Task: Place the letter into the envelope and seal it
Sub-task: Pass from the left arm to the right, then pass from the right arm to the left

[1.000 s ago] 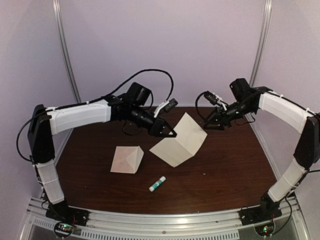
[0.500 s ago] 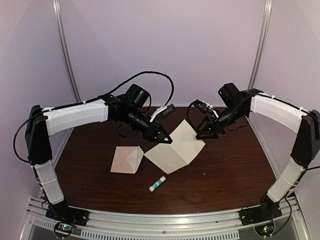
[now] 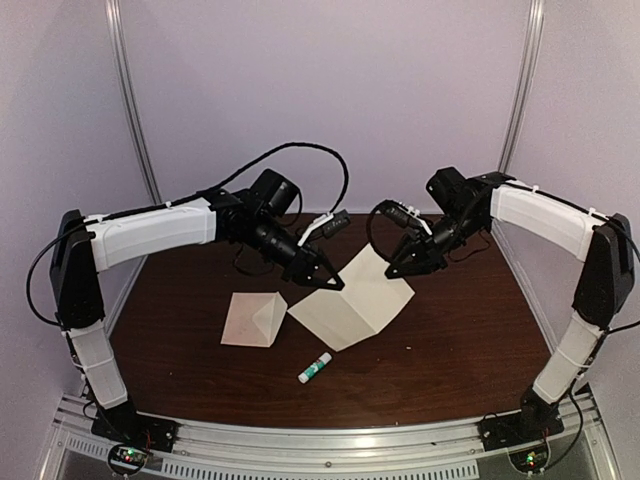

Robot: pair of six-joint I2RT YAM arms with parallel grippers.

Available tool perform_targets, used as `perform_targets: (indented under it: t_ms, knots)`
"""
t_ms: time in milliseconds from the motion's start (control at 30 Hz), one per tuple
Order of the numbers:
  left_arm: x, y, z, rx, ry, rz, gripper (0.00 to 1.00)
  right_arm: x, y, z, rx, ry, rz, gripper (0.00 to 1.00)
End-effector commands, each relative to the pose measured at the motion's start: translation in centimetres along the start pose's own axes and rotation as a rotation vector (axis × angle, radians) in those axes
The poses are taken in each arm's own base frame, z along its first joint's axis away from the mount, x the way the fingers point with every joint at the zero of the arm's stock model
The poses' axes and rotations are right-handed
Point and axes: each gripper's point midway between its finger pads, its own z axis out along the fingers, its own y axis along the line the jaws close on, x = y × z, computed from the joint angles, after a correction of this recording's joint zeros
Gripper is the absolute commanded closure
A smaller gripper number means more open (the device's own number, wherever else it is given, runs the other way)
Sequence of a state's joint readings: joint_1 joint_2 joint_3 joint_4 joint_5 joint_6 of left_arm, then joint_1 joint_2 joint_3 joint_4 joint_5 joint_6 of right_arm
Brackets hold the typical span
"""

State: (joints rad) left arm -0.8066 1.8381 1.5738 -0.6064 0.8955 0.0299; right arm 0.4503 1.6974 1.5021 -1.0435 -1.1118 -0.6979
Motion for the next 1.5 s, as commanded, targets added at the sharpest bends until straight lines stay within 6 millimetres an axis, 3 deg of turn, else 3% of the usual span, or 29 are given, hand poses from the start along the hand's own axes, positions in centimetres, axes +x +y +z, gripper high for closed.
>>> perform_targets:
  t_ms: [0,167,400,500,767,1200,1467]
  knots:
    - [-1.0,-0.8,-0.6,0.009,-0.022,0.067,0.98,0.1,2.5,0.4,-0.124,-0.002,0.014,0.90]
    - [-1.1,-0.8,-0.5,0.018,-0.023,0.075,0.97,0.6,2.9,1.2,-0.149,0.008,0.027,1.00]
    - [0.3,-0.9,-1.1,-0.039,-0.007,0.137,0.66,0.1,4.0,0.4,-0.156,0.010,0.011,1.00]
    - [1.7,-0.8,-1.6,-0.085,-0.001,0.186,0.61,0.0,4.5,0.0,-0.143,0.014,-0.002,1.00]
    - [2.8,-0.8,-2.6,-0.187,-0.087,0.367,0.61,0.5,5.4,-0.3,-0.159,0.032,0.014,1.00]
    - [2.5,-0.3,-1.9,-0.168,-0.124,0.380,0.69,0.3,5.5,-0.2,-0.170,0.023,0.026,1.00]
    - [1.7,0.5,-2.3,-0.240,-0.175,0.405,0.49,0.6,6.0,0.1,-0.171,0.041,0.021,1.00]
